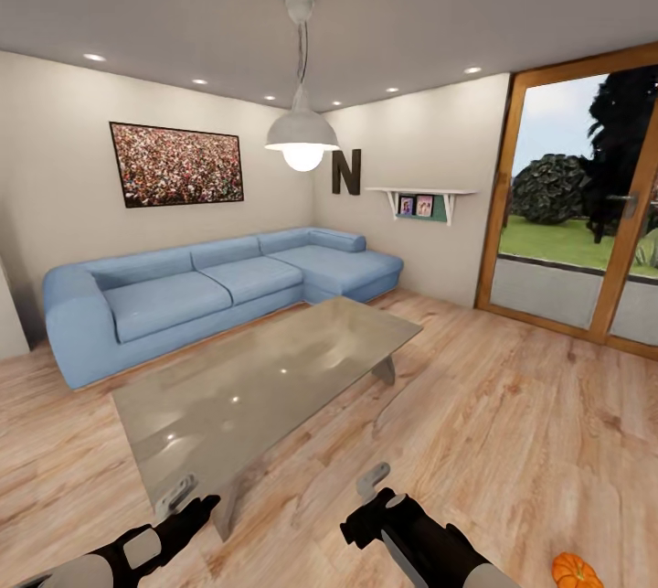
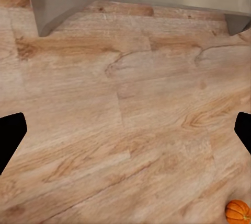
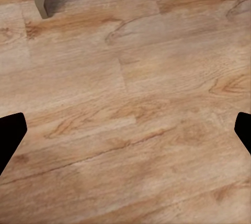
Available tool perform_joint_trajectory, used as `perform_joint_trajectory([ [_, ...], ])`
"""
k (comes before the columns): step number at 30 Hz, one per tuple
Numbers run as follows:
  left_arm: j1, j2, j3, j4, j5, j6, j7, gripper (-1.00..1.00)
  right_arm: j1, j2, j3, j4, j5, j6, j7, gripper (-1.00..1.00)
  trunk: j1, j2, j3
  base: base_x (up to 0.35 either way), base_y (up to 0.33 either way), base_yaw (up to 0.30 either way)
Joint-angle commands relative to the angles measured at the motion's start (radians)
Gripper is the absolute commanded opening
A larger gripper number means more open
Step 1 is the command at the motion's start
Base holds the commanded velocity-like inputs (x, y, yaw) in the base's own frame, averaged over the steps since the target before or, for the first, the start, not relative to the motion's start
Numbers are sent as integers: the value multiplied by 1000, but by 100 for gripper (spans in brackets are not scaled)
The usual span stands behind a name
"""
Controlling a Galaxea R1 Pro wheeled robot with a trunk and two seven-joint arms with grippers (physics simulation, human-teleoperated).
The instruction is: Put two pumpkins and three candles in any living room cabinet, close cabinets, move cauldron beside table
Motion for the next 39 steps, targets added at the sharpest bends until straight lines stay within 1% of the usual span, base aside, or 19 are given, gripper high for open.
perform_joint_trajectory([
  [1, -1, 1, 1, 3, 11, 4, -5, 100, -1, -1, 5, -1, -10, 4, -2, 100, 0, -1, -1, 92, -65, 0],
  [24, -2, 1, 2, 3, 11, 4, -5, 100, -1, -1, 6, 0, -11, 4, -2, 100, 0, -1, -1, 20, -13, 0],
  [29, -2, 1, 2, 3, 11, 4, -5, 100, -1, -1, 6, -1, -10, 4, -3, 100, 0, -1, -1, 196, -84, 0],
  [39, -2, 1, 2, 3, 11, 4, -5, 100, -1, -1, 6, 0, -10, 4, -2, 100, 0, -1, -1, 278, -129, 0],
])
